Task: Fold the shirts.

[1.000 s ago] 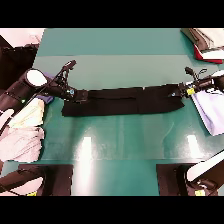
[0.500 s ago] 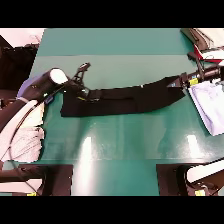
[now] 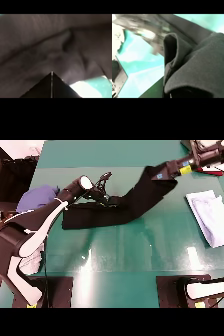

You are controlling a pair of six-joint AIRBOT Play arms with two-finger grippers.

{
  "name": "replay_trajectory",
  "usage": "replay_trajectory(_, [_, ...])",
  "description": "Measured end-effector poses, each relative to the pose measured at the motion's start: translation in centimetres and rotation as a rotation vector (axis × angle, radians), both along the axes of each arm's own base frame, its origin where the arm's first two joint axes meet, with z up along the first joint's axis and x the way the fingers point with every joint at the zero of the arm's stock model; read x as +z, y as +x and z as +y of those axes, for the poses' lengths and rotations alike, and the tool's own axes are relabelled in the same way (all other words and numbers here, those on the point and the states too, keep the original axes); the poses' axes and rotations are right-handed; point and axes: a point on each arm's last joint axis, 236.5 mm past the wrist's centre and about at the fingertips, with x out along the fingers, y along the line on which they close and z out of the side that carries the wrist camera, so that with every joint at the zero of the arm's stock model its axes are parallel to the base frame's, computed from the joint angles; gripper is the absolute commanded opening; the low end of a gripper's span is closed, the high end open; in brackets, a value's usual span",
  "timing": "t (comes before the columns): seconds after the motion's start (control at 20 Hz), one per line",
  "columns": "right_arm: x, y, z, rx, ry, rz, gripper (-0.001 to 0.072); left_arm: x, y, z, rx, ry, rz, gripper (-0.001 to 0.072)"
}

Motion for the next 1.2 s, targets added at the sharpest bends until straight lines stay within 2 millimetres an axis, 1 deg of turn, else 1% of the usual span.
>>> replay_trajectory(0.15, [2.3,-1.0,4.3,0.068,0.011,-0.055,0.0013,-1.1,0.4,-0.4,0.005,-0.001,0.012,0.0022])
replay_trajectory(0.25, [2.7,-1.5,6.6,0.110,0.016,-0.069,0.0013,-1.4,0.5,-0.6,0.006,-0.005,0.014,0.0022])
replay_trajectory(0.4, [1.7,-2.5,9.2,0.152,0.019,-0.042,0.0013,-1.5,0.6,-0.1,-0.007,0.000,0.016,0.0021])
replay_trajectory(0.55, [0.8,-2.9,10.8,0.173,0.023,-0.032,0.0013,-0.9,1.1,2.1,-0.020,0.044,-0.002,0.0021])
replay_trajectory(0.65, [0.6,-2.9,11.6,0.177,0.030,-0.042,0.0013,-0.2,1.5,4.9,-0.035,0.118,-0.037,0.0021])
replay_trajectory(0.7, [0.6,-2.9,12.0,0.178,0.034,-0.047,0.0013,0.6,1.9,6.5,-0.037,0.155,-0.061,0.0022])
replay_trajectory(0.8, [0.3,-2.9,12.8,0.182,0.040,-0.052,0.0013,2.7,2.6,10.3,-0.026,0.233,-0.109,0.0022])
replay_trajectory(0.9, [0.1,-3.0,13.8,0.190,0.046,-0.054,0.0013,5.5,3.3,14.4,0.011,0.286,-0.151,0.0023])
replay_trajectory(1.0, [-0.5,-3.3,15.1,0.204,0.050,-0.051,0.0013,8.2,3.4,18.3,0.053,0.323,-0.182,0.0023])
replay_trajectory(1.1, [-0.9,-3.5,16.5,0.224,0.055,-0.055,0.0013,11.1,3.1,22.4,0.100,0.365,-0.214,0.0023])
replay_trajectory(1.2, [-1.1,-3.5,18.3,0.248,0.063,-0.067,0.0013,13.4,2.4,25.7,0.144,0.393,-0.234,0.0023])
